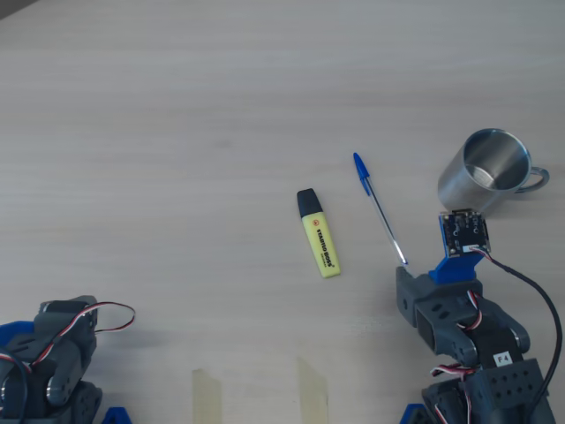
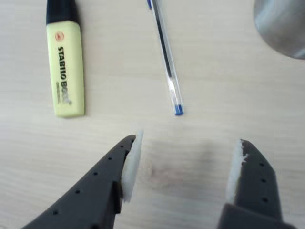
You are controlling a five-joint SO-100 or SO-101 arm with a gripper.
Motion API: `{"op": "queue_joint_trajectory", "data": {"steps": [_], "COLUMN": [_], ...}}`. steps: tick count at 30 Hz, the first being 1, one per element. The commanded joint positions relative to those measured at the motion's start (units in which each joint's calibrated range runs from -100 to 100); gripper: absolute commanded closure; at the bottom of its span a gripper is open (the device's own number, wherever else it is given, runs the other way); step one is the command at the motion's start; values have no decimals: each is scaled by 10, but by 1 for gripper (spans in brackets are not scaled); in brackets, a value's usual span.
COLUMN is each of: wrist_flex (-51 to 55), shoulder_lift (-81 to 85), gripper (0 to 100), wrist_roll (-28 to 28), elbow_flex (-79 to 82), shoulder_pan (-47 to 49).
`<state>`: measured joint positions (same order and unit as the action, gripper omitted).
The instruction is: Grab the blue pen and put it in the silver cup.
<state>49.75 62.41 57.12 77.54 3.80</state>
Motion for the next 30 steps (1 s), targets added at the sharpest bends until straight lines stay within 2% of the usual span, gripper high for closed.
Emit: {"op": "queue_joint_trajectory", "data": {"steps": [1, 17, 30], "wrist_flex": [-54, -144, -141], "shoulder_lift": [-83, -465, -669], "gripper": [71, 71, 71], "wrist_roll": [-2, -17, -24], "elbow_flex": [-75, -329, -505], "shoulder_pan": [0, 19, 43]}}
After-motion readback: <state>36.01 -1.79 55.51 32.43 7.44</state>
